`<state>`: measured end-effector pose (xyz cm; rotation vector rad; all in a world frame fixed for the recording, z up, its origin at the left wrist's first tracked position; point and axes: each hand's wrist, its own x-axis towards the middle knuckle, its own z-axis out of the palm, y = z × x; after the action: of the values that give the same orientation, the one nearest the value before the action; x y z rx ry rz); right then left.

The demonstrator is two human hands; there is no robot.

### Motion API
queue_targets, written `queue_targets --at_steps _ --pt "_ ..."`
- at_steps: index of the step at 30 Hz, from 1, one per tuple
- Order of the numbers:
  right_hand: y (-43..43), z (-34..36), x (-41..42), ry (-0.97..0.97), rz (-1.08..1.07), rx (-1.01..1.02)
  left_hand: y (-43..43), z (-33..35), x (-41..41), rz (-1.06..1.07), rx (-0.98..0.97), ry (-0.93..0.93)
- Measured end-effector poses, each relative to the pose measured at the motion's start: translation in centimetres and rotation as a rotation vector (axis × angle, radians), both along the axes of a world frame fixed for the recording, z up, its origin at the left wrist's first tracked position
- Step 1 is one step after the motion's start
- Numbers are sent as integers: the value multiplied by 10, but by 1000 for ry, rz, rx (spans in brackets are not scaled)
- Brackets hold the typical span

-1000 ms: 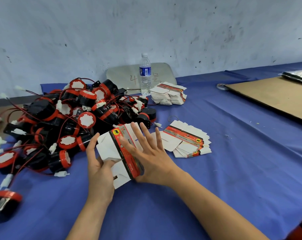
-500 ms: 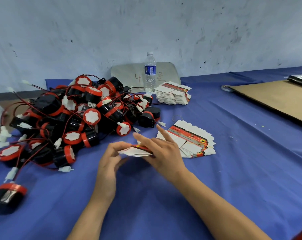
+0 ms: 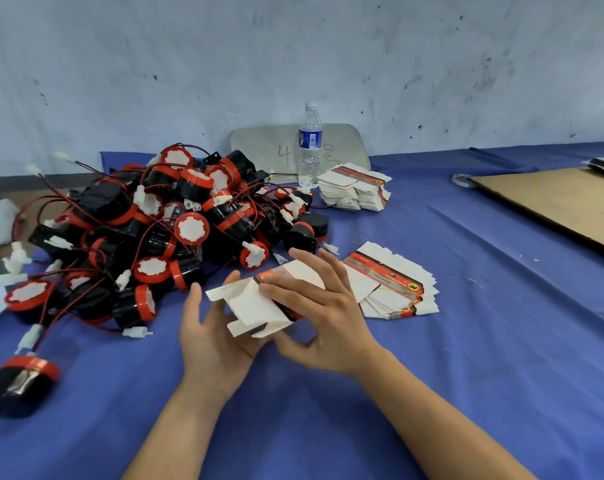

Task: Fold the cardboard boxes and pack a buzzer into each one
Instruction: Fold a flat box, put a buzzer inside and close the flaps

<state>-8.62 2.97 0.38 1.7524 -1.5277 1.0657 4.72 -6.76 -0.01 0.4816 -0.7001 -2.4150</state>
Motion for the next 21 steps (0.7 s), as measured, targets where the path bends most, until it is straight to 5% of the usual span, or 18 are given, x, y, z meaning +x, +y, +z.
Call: queue_targets --at_steps 9,17,21 --pt "3 -1 0 -435 10 176 2 -3 -4 -148 58 73" --pt "4 0 -2 -438 13 293 3 -3 -4 -90 19 89" --pt "3 2 1 -586 115 340 6 -1 -3 -153 -88 77"
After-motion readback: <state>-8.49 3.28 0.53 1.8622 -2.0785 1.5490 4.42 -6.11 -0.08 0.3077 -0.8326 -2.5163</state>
